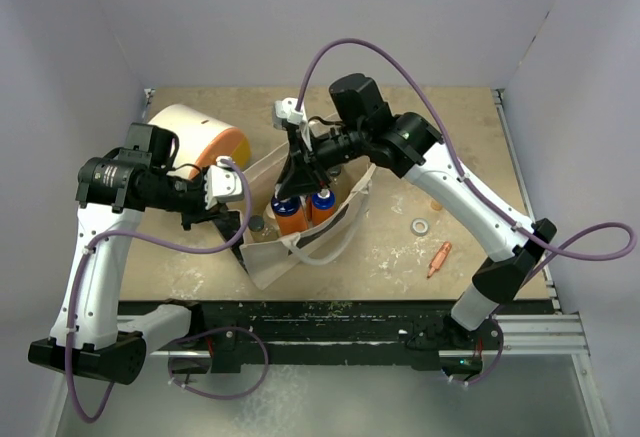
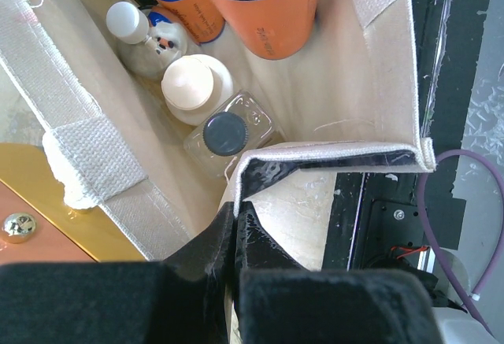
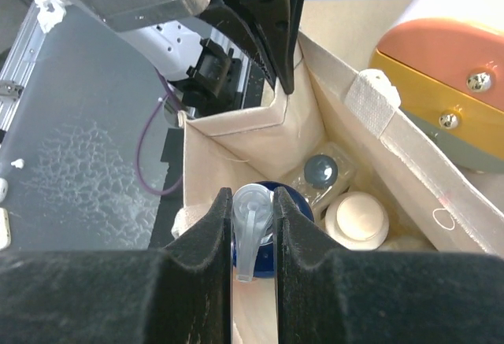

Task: Place the personal care products into the canvas bag
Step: Place the care product in the canvas bag.

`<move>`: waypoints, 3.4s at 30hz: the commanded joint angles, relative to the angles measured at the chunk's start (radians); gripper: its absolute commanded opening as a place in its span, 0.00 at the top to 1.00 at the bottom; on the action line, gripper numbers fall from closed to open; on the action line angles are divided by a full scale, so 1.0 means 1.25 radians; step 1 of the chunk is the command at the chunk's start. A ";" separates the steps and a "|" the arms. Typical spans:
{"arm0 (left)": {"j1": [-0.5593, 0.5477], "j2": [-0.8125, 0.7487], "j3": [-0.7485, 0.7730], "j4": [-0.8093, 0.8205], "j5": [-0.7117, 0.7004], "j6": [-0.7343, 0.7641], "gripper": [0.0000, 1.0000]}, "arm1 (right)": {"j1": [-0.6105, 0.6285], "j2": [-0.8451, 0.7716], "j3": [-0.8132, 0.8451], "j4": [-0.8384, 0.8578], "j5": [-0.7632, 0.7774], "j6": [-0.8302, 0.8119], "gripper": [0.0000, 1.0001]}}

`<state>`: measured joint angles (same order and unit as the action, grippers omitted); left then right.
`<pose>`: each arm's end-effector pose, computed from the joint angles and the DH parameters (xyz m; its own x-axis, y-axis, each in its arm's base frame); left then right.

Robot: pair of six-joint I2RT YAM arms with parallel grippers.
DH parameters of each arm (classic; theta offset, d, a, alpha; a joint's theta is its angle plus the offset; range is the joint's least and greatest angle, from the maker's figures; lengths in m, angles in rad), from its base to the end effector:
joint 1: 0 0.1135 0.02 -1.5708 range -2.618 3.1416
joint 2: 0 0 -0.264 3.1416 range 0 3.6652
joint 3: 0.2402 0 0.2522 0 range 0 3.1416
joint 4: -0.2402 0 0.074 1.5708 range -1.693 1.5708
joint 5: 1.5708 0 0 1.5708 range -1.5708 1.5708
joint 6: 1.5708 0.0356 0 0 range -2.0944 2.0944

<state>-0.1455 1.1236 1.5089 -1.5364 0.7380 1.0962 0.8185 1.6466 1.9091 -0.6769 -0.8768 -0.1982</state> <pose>0.1461 -0.0456 0.4076 -0.0762 0.6762 -0.7327 0.9767 0.1986 0.0817 0.2189 0.2739 0.4593 -0.0831 -0.2731 -0.9584 -0.9834 -0.1330 0.1232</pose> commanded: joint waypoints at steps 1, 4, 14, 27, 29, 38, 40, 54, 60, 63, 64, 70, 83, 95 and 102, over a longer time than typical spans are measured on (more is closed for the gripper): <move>0.000 0.003 -0.001 -0.008 0.035 0.018 1.00 | 0.001 -0.033 0.034 -0.005 -0.019 -0.057 1.00; -0.001 0.003 -0.002 -0.007 0.040 0.015 1.00 | 0.001 -0.027 0.015 -0.026 -0.015 -0.085 1.00; 0.000 0.006 -0.004 -0.002 0.053 0.004 1.00 | 0.001 0.003 -0.081 -0.036 0.007 -0.194 1.00; -0.001 0.020 -0.015 -0.001 0.086 -0.016 0.99 | -0.009 0.016 -0.147 -0.065 0.038 -0.364 1.00; -0.001 0.019 -0.020 0.007 0.105 -0.028 0.88 | -0.013 0.025 -0.155 -0.067 0.034 -0.369 1.00; -0.002 0.000 0.049 0.081 0.130 -0.191 0.46 | -0.024 0.018 -0.172 -0.044 0.034 -0.329 1.00; -0.008 -0.010 0.053 0.090 0.126 -0.210 0.37 | -0.027 0.011 -0.182 -0.026 0.036 -0.313 1.00; -0.207 0.032 0.122 0.094 0.072 -0.288 0.25 | -0.031 -0.012 -0.201 0.012 0.050 -0.283 1.00; -0.266 0.056 0.123 0.047 0.143 -0.275 0.23 | -0.031 -0.017 -0.217 0.014 0.051 -0.286 1.00; -0.297 0.060 0.087 0.063 0.123 -0.285 0.23 | -0.031 -0.013 -0.211 0.014 0.051 -0.285 1.00; -0.309 0.064 0.079 0.063 0.117 -0.285 0.22 | -0.031 -0.011 -0.208 0.013 0.051 -0.285 1.00; -0.361 0.066 0.044 0.068 0.088 -0.282 0.21 | -0.031 0.012 -0.187 -0.011 0.047 -0.298 1.00; -0.402 0.042 -0.060 0.100 0.087 -0.199 0.77 | -0.031 0.026 -0.198 0.009 0.055 -0.327 1.00; -0.349 -0.008 -0.060 0.064 0.266 -0.103 1.00 | -0.030 0.035 -0.236 -0.017 0.063 -0.374 1.00; -0.324 -0.033 -0.087 0.051 0.293 -0.061 1.00 | -0.030 0.051 -0.275 -0.015 0.101 -0.389 1.00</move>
<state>-0.5602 1.1339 1.3994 -1.4242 0.9318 0.9619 0.7788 1.7107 1.5864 -0.6937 -0.7448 -0.6708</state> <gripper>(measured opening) 0.046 0.194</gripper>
